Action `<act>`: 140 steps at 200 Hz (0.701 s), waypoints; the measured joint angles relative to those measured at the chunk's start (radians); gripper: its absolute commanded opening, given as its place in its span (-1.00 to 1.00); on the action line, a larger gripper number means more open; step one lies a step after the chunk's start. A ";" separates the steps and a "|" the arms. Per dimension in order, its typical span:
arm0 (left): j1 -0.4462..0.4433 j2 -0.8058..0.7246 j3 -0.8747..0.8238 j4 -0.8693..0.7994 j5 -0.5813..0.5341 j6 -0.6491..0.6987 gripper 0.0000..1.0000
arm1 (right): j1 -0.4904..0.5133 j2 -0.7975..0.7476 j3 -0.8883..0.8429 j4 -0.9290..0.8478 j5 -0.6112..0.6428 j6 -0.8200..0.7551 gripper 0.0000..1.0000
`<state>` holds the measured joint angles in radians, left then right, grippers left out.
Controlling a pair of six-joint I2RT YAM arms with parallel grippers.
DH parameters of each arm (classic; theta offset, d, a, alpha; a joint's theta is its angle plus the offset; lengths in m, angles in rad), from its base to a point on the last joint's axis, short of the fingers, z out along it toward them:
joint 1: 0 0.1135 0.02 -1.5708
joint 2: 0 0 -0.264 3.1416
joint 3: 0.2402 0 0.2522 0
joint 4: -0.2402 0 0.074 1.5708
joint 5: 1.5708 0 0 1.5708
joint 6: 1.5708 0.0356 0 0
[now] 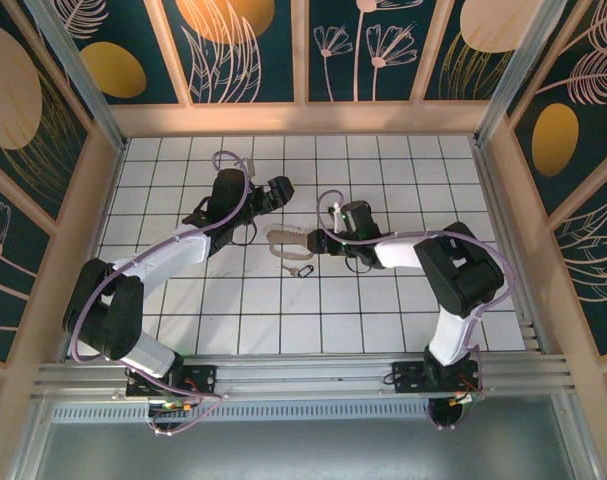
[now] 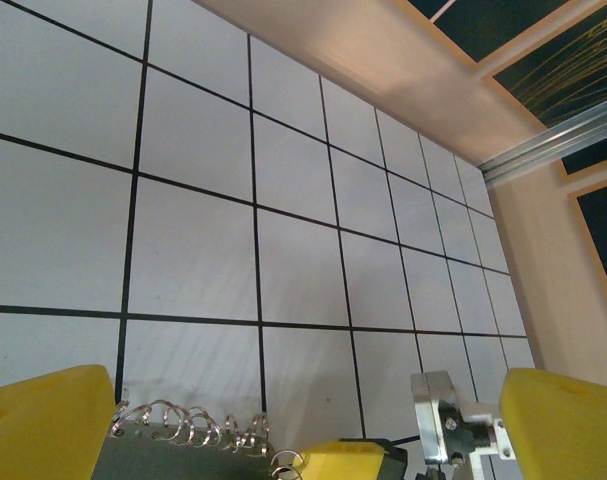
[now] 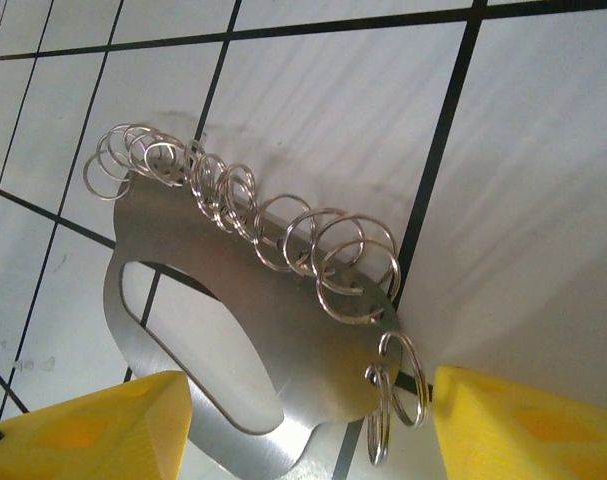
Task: Put the keys on the keyring
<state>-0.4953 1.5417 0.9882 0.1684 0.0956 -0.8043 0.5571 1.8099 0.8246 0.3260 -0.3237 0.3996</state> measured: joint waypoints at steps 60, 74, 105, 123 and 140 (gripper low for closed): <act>0.000 0.000 0.000 0.000 0.000 -0.001 0.97 | 0.000 0.022 0.027 0.000 -0.026 -0.001 0.20; 0.000 0.000 0.000 0.000 0.000 -0.001 0.97 | 0.000 0.022 0.026 0.001 -0.034 0.000 0.17; 0.000 0.000 0.000 0.000 -0.002 -0.002 0.97 | 0.000 -0.005 -0.013 0.002 -0.062 0.000 0.12; 0.000 0.000 0.000 0.000 -0.003 -0.005 0.97 | 0.003 -0.031 -0.039 0.000 -0.080 0.000 0.12; 0.000 0.000 0.000 0.000 -0.003 -0.008 0.97 | 0.008 -0.057 -0.059 -0.002 -0.079 0.000 0.12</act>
<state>-0.4953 1.5417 0.9882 0.1688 0.0925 -0.8127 0.5652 1.7531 0.7658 0.3244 -0.4026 0.3992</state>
